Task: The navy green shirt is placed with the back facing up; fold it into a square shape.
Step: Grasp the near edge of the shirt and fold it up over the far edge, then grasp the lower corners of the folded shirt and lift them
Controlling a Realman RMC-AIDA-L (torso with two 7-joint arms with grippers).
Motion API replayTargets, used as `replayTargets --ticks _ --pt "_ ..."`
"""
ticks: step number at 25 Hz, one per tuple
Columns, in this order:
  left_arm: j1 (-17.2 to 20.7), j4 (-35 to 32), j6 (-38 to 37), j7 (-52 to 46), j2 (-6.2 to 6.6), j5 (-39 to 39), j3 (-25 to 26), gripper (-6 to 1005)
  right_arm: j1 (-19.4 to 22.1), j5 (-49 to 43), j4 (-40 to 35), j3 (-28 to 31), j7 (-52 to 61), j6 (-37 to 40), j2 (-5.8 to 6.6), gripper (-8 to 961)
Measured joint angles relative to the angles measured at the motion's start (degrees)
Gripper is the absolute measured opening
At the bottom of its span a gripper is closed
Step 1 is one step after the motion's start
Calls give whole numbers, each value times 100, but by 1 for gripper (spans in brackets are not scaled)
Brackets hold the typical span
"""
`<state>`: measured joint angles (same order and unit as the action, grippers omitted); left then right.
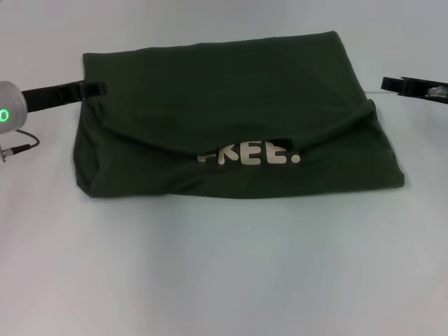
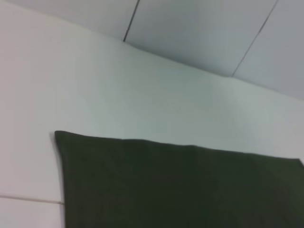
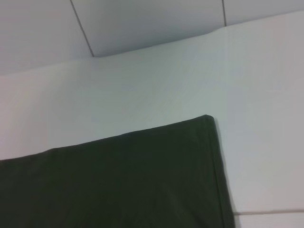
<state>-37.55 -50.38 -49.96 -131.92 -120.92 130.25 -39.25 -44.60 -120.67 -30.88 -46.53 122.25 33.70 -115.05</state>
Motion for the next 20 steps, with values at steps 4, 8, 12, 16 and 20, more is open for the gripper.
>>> replayTargets --ticks 4,8,12,16,20 --pt "129 -58 -129 -67 5 -176 4 558 94 1 -76 158 24 333 80 434" --pt "292 -78 -493 -132 66 -360 14 740 296 0 -374 376 26 942 91 631" --pt "528 -98 -1237 -135 169 -647 202 784 542 0 -631 607 27 1545 78 798" --pt "667 122 -1999 -231 279 -696 580 781 748 1 -749 772 24 2041 75 931" --pt "733 629 -2117 -313 364 -696 648 779 839 3 -765 921 -6 2275 82 930"
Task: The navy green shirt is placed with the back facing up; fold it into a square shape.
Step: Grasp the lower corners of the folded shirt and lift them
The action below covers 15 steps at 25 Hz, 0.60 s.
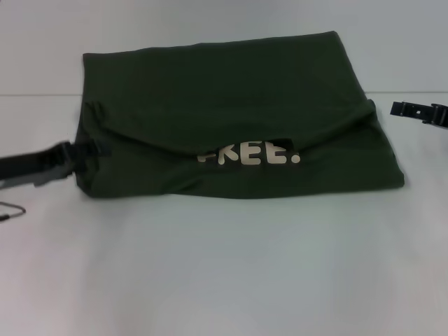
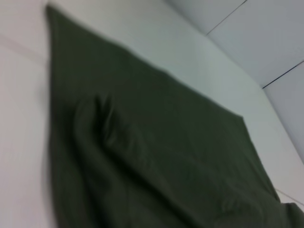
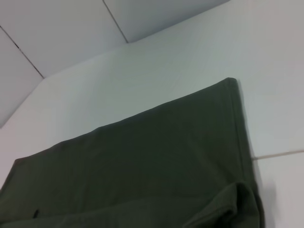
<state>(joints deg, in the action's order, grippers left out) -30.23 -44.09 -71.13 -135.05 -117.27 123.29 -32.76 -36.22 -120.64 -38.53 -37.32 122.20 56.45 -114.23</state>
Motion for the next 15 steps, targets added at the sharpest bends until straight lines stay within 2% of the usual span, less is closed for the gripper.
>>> replayTargets --ticks 15 --pt "-136 639 867 80 -58 69 -191 782 88 6 -5 118 19 37 -40 927"
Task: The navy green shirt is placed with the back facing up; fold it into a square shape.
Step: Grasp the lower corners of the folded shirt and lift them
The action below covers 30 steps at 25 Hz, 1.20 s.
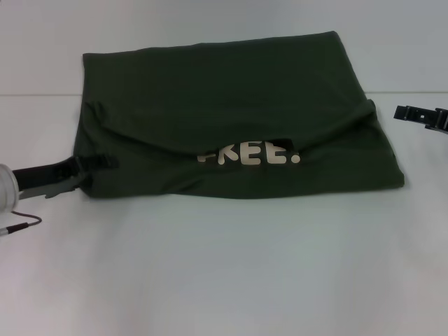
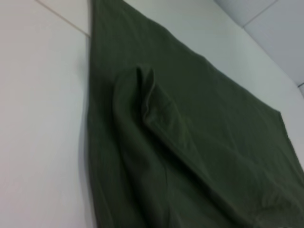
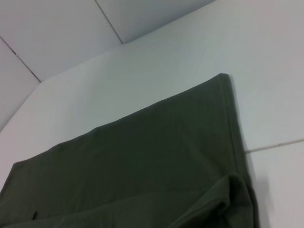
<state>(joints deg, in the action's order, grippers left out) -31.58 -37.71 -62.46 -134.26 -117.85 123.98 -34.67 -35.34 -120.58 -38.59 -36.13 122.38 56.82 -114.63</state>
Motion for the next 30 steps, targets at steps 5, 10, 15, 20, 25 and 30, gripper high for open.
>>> replayTargets --ticks 5,10,15,20,25,30 --pt "-83 198 222 3 -2 3 -257 780 5 0 0 52 -31 24 -11 927" --pt "-109 225 179 -12 -10 11 -302 779 10 2 0 66 -42 71 -2 927" --pt "18 94 131 -22 -23 -2 -302 777 10 52 0 132 -41 74 2 928" --pt "9 85 109 -7 -26 19 -313 508 9 59 0 99 -47 109 15 928" --pt "-6 61 92 -4 -27 25 -447 286 9 62 0 128 -37 162 39 928" --pt "10 -105 -230 -7 64 4 -420 70 33 50 0 113 -44 381 77 928"
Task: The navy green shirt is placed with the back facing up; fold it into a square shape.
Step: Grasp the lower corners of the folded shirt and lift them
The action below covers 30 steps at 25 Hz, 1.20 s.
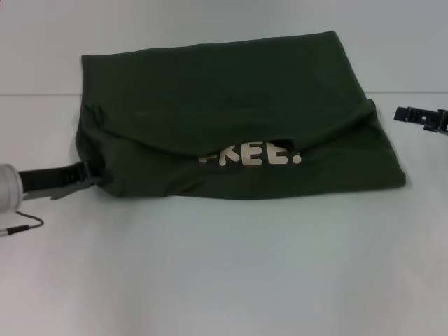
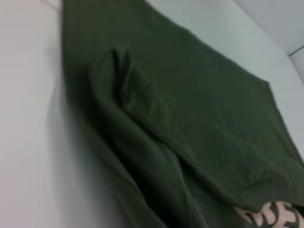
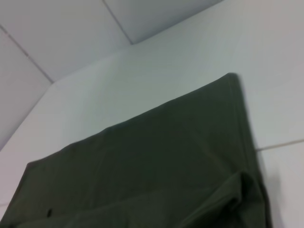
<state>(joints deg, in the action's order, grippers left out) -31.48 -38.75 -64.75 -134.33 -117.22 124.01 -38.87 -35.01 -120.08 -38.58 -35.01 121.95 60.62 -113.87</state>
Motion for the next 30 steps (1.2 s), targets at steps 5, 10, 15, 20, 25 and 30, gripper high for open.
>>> replayTargets --ticks 5,10,15,20,25,30 --pt "-122 -61 -259 -159 235 -13 22 0 11 -114 53 -47 53 446 190 928" --pt "-235 -76 -291 -204 297 4 28 1 -36 -664 213 -55 506 525 396 927" --pt "-297 -54 -303 -215 299 -14 32 1 -175 -1393 278 -72 975 578 419 927" --pt "-307 -79 -343 -352 329 0 35 1 -383 -1961 293 -112 1268 570 371 927" --pt "-302 -80 -372 -421 355 0 33 1 -630 -2307 399 -134 1397 541 345 928" --pt "-298 -83 -423 -423 358 -15 38 1 -739 -2356 429 -139 1437 581 327 928"
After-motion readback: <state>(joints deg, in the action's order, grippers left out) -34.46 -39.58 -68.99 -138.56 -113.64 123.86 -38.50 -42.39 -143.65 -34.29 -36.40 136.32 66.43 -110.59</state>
